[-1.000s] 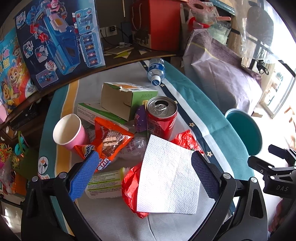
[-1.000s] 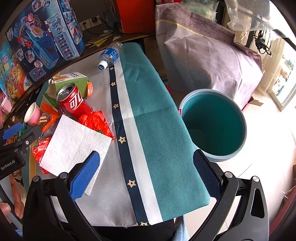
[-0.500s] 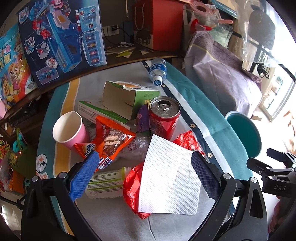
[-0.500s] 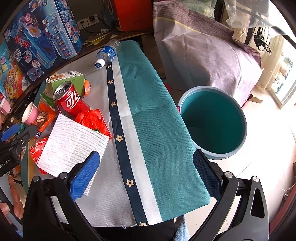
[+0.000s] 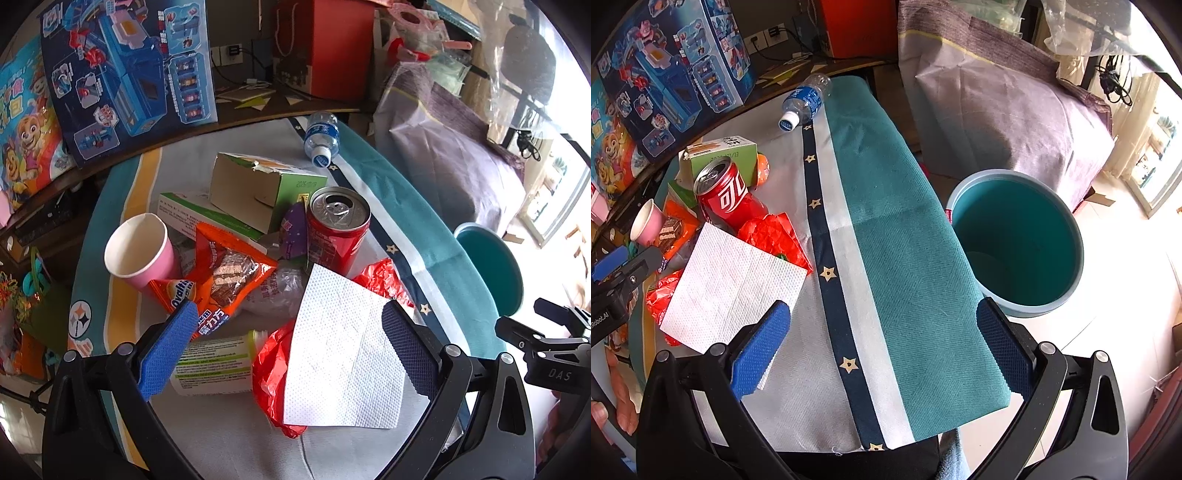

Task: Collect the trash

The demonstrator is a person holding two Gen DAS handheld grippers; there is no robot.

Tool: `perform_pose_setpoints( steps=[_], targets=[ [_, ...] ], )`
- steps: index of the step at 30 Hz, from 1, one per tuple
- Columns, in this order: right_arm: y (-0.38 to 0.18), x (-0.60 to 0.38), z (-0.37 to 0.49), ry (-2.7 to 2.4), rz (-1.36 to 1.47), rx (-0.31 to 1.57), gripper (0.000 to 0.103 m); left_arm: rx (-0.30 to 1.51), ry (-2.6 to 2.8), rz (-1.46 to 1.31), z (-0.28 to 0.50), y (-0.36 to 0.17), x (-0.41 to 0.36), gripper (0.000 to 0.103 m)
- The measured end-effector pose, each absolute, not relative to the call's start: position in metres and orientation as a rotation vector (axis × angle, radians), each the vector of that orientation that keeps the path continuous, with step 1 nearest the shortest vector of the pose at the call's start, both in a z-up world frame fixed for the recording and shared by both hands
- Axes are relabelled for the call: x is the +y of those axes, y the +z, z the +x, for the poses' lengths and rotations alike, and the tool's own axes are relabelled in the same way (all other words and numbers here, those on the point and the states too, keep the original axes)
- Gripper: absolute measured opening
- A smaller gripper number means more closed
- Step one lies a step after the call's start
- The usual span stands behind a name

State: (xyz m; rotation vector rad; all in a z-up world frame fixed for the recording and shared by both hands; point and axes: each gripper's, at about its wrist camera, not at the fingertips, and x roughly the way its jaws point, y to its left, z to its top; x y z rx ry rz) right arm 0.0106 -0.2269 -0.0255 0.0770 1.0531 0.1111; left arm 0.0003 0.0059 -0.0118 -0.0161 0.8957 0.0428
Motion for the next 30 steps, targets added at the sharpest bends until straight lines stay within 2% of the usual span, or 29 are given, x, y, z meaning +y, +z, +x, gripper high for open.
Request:
perform_pose_setpoints(
  steps=[18, 30],
  targets=[
    [-0.025, -0.217, 0.02, 0.109, 0.051, 1.069, 0.097, 0.913, 0.033, -0.05, 0.005, -0.02, 0.018, 0.099],
    [-0.015, -0.185, 0.048, 0.176, 0.01, 1.067, 0.097, 0.917, 0.045, -0.078, 0.019, -0.025, 0.055, 0.099]
  ],
)
